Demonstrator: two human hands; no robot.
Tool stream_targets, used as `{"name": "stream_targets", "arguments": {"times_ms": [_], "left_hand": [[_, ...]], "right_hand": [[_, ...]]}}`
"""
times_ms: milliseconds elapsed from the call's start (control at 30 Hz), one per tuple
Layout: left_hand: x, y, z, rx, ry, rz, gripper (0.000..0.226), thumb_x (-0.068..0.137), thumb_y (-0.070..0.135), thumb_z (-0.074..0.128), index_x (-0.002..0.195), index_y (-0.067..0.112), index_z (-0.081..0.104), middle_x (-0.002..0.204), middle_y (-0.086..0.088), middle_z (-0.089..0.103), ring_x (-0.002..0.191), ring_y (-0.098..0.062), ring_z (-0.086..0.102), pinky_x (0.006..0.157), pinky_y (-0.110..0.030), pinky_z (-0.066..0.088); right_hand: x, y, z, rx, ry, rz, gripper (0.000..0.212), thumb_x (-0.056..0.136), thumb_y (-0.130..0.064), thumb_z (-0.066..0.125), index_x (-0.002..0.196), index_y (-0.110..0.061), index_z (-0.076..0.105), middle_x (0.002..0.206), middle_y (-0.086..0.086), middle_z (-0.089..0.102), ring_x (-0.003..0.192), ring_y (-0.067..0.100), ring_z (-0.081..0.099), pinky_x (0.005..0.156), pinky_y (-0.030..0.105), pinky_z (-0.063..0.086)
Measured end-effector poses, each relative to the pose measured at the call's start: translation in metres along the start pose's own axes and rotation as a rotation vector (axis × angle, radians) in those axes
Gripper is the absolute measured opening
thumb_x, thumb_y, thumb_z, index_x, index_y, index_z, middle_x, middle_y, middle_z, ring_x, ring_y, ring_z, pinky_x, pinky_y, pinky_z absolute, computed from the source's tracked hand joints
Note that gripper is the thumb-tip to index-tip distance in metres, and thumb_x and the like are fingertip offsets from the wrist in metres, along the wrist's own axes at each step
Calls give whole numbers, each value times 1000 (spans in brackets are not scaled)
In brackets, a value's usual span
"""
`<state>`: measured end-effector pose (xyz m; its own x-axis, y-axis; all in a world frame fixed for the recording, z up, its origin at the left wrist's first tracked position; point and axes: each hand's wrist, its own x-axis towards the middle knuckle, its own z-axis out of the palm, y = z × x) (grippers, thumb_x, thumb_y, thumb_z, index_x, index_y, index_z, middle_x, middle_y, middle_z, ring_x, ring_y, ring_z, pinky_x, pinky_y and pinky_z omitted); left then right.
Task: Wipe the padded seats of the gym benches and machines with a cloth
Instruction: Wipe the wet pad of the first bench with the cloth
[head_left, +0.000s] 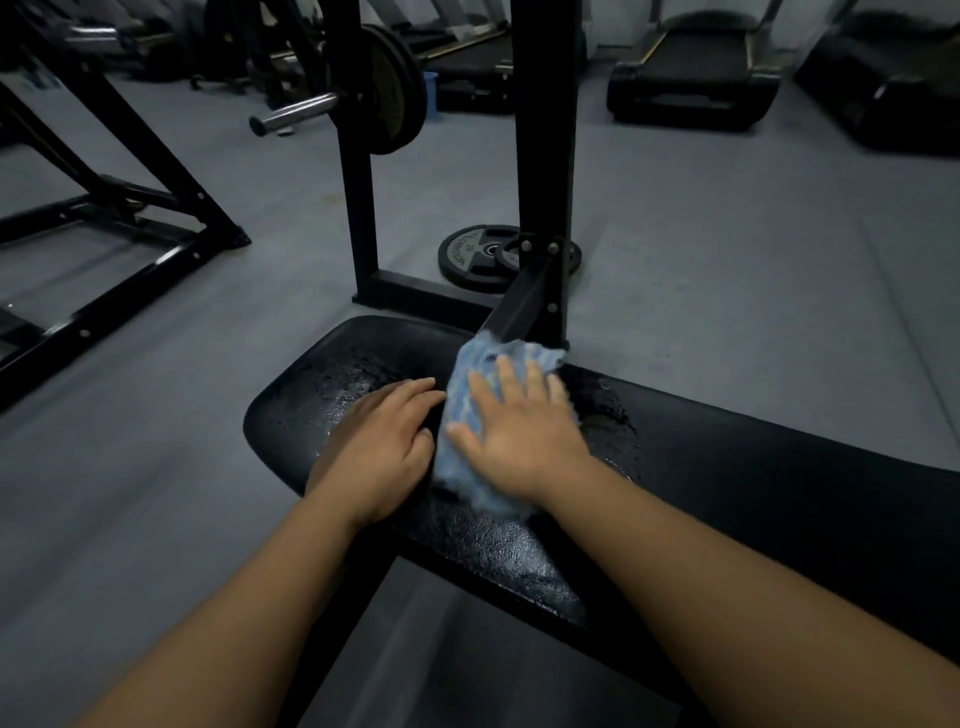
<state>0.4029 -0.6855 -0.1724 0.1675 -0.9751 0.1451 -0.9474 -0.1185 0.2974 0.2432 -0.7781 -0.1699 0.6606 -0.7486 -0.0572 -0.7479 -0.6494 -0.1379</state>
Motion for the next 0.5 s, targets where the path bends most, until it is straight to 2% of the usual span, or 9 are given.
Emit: {"name": "stream_targets", "arguments": {"times_ms": [100,200,300,333,400,500], "left_hand": [[1,-1,0,-7,-11,-8,57,89,36,32,144,29,47,154,11,39,142,-14,33,117,-39,27],[1,3,2,22,-29,-23,61,89,36,30,147,24,45,157,6,36,144,-17,31,120,-38,24],[-1,25,10,11,-5,-95,65,86,34,26,147,19,45,157,-1,37,145,-21,31,120,-36,21],[-4,34,13,4,18,-122,66,86,35,24,146,19,45,156,-1,38,144,-20,31,119,-35,20],[-12,46,18,-33,73,-147,65,86,36,21,144,21,47,154,0,42,143,-19,33,119,-37,20],[-16,44,22,-46,125,-118,53,90,28,34,140,24,51,150,4,47,140,-16,37,118,-39,24]], "right_hand": [[-46,19,3,23,37,-163,72,95,-68,15,159,-36,6,168,0,-4,154,25,-6,124,48,-1],[-23,45,-3,13,57,-7,72,93,-67,18,157,-34,19,168,1,8,154,27,6,123,48,7],[13,23,-5,2,28,155,71,97,-61,26,157,-23,20,167,13,7,152,37,4,121,55,5],[12,12,-2,2,26,132,70,99,-59,26,158,-22,16,167,15,4,152,39,1,121,56,2],[-17,1,3,14,45,-29,65,102,-56,22,159,-29,7,167,13,1,153,35,-3,122,54,-1],[-74,29,1,12,41,-184,64,100,-59,19,159,-37,5,168,2,-3,154,26,-5,123,46,-1]]}}
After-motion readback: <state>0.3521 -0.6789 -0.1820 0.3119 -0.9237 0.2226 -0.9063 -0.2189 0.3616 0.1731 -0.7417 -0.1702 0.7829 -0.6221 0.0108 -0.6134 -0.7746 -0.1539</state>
